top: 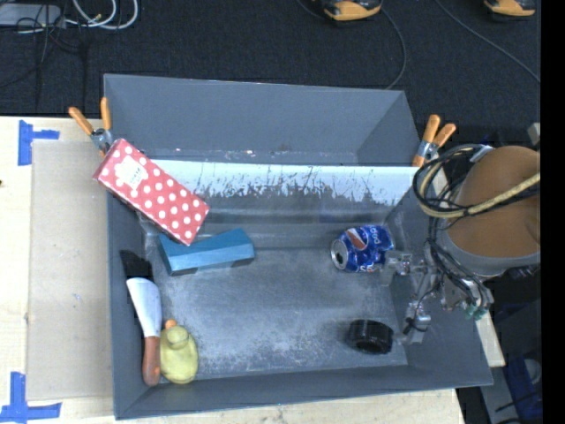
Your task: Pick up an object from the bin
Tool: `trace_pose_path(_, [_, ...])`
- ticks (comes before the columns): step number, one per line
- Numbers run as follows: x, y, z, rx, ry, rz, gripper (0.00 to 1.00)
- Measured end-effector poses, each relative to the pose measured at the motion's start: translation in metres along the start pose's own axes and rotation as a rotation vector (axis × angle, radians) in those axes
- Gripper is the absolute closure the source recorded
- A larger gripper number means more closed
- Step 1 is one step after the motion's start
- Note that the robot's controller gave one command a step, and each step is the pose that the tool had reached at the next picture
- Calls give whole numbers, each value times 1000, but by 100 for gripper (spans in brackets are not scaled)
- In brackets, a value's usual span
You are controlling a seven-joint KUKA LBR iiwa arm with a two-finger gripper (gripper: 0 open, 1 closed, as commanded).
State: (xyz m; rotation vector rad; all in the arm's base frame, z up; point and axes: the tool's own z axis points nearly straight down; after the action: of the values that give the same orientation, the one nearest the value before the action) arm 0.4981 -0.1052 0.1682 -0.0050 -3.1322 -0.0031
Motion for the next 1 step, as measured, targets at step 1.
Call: trace_pose_path(1, [-2,0,-4,1,-7,-3,0])
